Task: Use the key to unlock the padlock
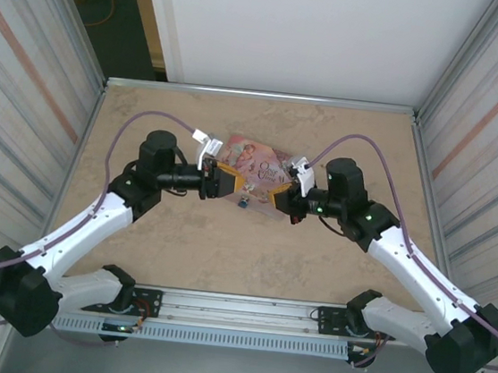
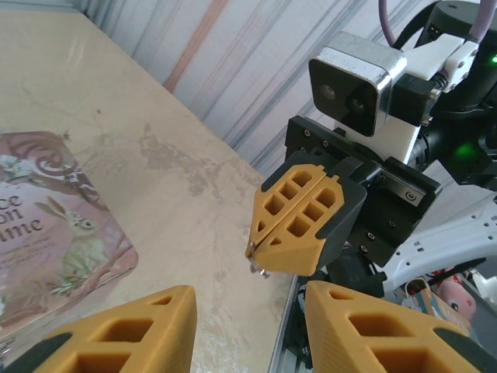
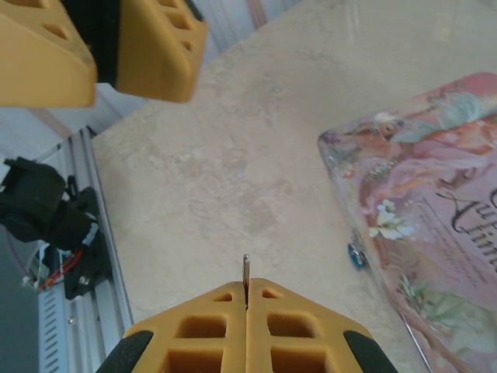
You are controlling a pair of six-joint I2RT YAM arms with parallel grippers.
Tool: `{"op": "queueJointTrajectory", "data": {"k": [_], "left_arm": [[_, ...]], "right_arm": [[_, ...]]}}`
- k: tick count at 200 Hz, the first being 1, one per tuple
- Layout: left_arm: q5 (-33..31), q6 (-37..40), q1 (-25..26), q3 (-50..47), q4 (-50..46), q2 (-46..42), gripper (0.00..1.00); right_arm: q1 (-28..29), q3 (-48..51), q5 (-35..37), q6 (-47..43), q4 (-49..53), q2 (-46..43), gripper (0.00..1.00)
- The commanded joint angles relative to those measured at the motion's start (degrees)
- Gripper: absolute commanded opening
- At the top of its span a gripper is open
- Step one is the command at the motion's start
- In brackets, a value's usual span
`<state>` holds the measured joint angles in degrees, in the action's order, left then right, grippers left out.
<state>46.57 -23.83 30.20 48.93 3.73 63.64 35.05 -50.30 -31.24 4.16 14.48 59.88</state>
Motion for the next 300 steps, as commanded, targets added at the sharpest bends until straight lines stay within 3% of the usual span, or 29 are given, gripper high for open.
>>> {"op": "queueJointTrajectory", "data": {"k": [1,152,237,300], "left_arm": [[2.56,1.94,1.41,2.51,2.34,0.73,0.40],[4.09,2.84,4.80,4.43,2.23,4.29,0.39],[4.15,2.13,5.01,4.34,3.54,4.41,0.29],[4.25,2.08,5.10,4.42,3.74,4.65,0.15]], "right_arm": [[1.54,-2.68,-1.35,-1.39,-1.39,0.32,0.00],[4.31,-4.36,-2.52,0.32,-5.73,0.28,0.00],[5.69,-5.33,-2.95,-0.03,-5.94,2.12,0.00],[6.11,-5.51,-2.59,0.47,-6.92,2.77,0.00]]}}
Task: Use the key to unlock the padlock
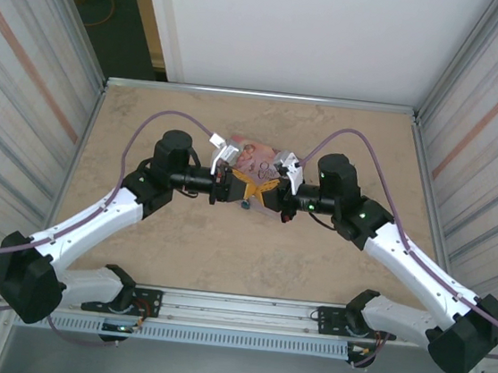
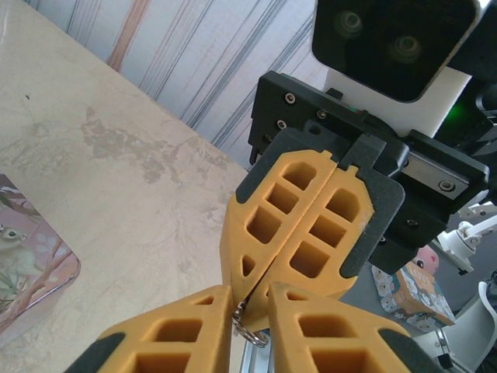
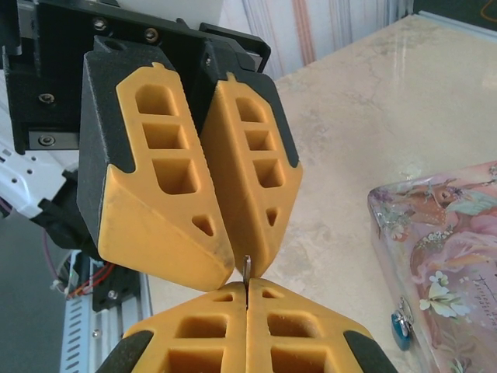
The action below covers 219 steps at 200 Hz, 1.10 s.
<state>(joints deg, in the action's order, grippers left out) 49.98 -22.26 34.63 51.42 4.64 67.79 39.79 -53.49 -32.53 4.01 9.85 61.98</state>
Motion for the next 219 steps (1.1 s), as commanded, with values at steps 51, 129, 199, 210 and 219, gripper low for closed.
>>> {"op": "queueJointTrajectory", "data": {"k": [51,129,199,210,219], "left_arm": [[0.10,0.66,0.72,1.85,2.66,-0.28,0.00],[-3.66,1.11,0.66,1.23,2.22,-2.11,0.00],[-4.98,1.14,0.70,1.29,2.32,-2.40,0.00],[-5.20,1.09,0.70,1.14,2.30,-2.48,0.00],[-5.33,1.15,0.70,1.14,2.35,-2.49,0.00]], "right_arm": [[1.17,-2.10,0.18,2.02,-2.46,0.35,0.11],[-4.37,4.85,-2.65,12.90,-9.82,-7.30,0.37],[-3.42,7.58,-4.42,18.07,-12.34,-6.41,0.36],[-3.23,7.92,-4.30,18.55,-12.61,-6.08,0.36],[-3.04,8.10,-4.31,18.78,-12.74,-5.78,0.35]]}}
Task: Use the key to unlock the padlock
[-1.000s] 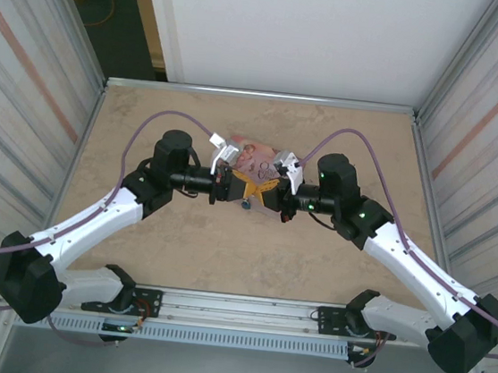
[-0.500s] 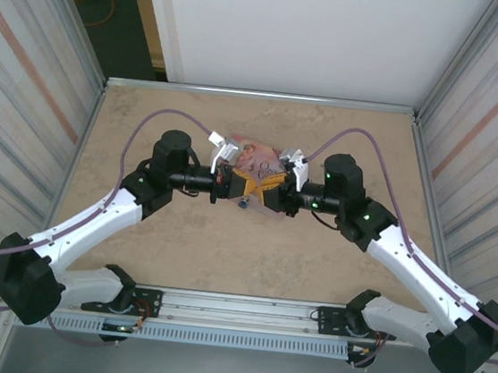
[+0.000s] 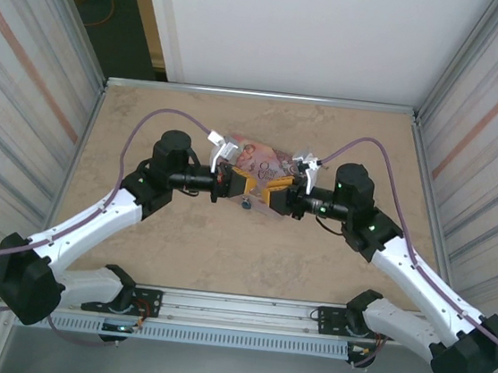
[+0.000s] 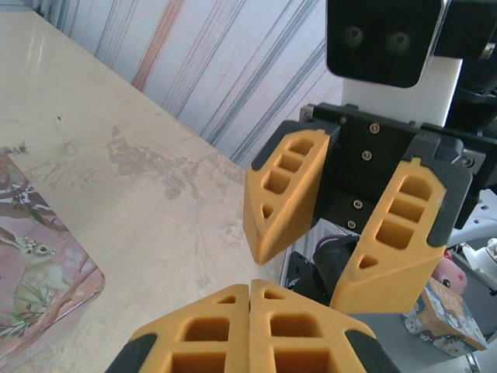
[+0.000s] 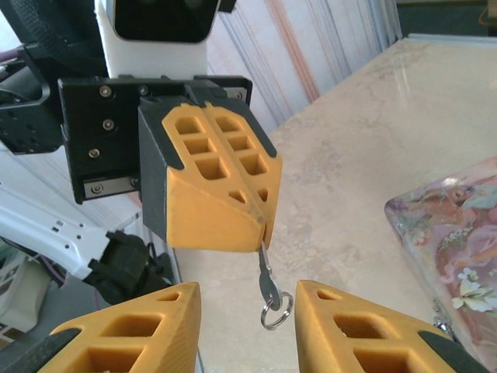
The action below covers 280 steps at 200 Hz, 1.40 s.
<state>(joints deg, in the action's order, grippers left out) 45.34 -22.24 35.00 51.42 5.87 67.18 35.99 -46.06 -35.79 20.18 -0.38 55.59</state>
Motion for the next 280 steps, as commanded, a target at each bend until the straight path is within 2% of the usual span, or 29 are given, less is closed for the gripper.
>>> {"op": "queueJointTrajectory", "data": {"k": [1,95,148,174,202,227,241,260,280], "left_arm": [[-0.74,1.09,0.33,1.14,1.10,-1.87,0.00],[-1.31,1.20,0.33,0.96,0.83,-2.31,0.00],[-1.51,1.31,0.33,0.81,0.75,-2.46,0.00],[-1.49,1.40,0.33,0.76,0.81,-2.58,0.00],[-1.66,1.56,0.32,0.70,0.76,-2.86,0.00],[-2.86,1.72,0.23,0.40,0.64,-3.43,0.00],[-3.88,1.59,-0.06,0.05,0.59,-3.96,0.12],[-5.91,1.21,-0.87,-0.76,0.26,-5.04,0.38],[-10.25,1.86,-1.43,-1.44,-2.20,-6.38,0.53]], "right_arm": [[0.76,0.69,-1.09,2.59,-2.52,0.63,0.35],[2.00,0.45,-0.95,3.30,-3.48,4.42,0.32],[2.13,0.45,0.01,3.37,-3.48,4.52,0.25],[2.15,0.28,0.51,3.20,-3.23,4.51,0.18],[2.14,-0.17,1.57,2.42,-1.55,4.44,0.00],[2.07,-0.59,2.84,1.10,1.07,4.13,0.00],[2.06,-0.72,4.03,0.03,2.69,3.86,0.00],[1.80,-0.87,5.72,-1.44,5.40,3.81,0.00],[1.45,-1.26,7.94,-2.93,8.56,4.32,0.00]]}}
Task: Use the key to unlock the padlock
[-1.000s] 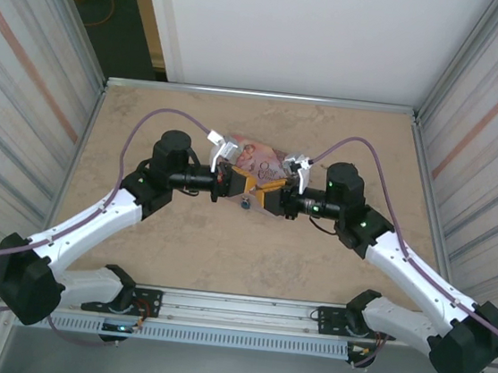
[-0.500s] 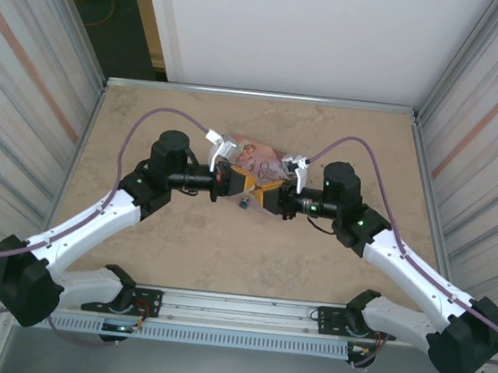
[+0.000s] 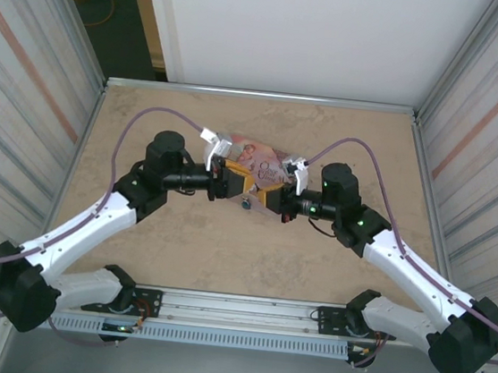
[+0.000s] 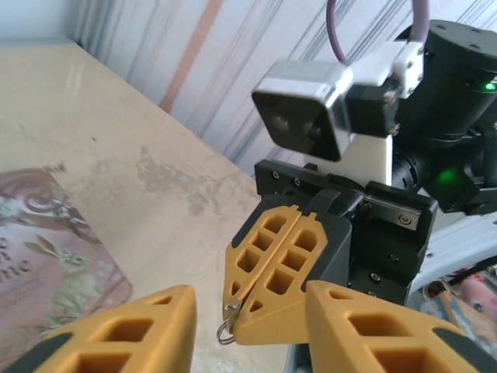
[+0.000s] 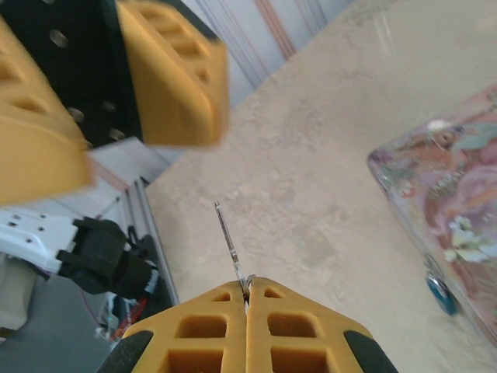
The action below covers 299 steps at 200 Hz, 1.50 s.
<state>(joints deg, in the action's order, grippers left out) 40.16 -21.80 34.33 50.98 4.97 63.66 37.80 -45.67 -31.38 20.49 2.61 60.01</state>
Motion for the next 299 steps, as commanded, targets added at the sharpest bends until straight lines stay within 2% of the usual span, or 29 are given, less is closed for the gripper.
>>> {"op": "queueJointTrajectory", "data": {"k": [1,14,58,109,134,179,230,299], "left_arm": [[-5.30,1.50,-0.75,-1.03,-1.51,-2.94,0.53],[-8.81,2.71,-0.84,-1.76,-3.74,-3.80,0.59],[-20.42,4.46,-0.84,-6.28,-9.06,-4.84,0.70],[-25.33,3.96,-0.84,-11.63,-8.93,-3.24,0.76],[-24.75,2.42,-1.23,-13.50,-6.15,-1.04,0.78],[-18.60,-2.15,-3.55,-15.56,2.16,5.43,0.79],[-13.87,-1.52,-3.75,-13.86,5.28,14.48,0.79],[-13.88,2.71,-2.30,-11.31,6.71,23.08,0.79]], "right_arm": [[-0.40,-1.68,3.65,-3.29,5.74,-0.04,0.00],[-0.92,-1.78,4.96,-3.61,7.44,0.64,0.00],[-3.96,-1.63,6.51,-2.07,9.47,5.03,0.00],[-8.54,-1.70,0.84,2.48,5.63,13.53,0.00],[-9.96,-1.62,-0.70,4.26,2.13,16.58,0.00],[-12.03,-1.18,-2.68,6.75,-4.24,21.57,0.00],[-13.10,-2.03,-3.52,7.37,-7.36,27.30,0.00],[-13.46,-1.18,-2.30,6.58,-6.77,29.79,0.00]]}}
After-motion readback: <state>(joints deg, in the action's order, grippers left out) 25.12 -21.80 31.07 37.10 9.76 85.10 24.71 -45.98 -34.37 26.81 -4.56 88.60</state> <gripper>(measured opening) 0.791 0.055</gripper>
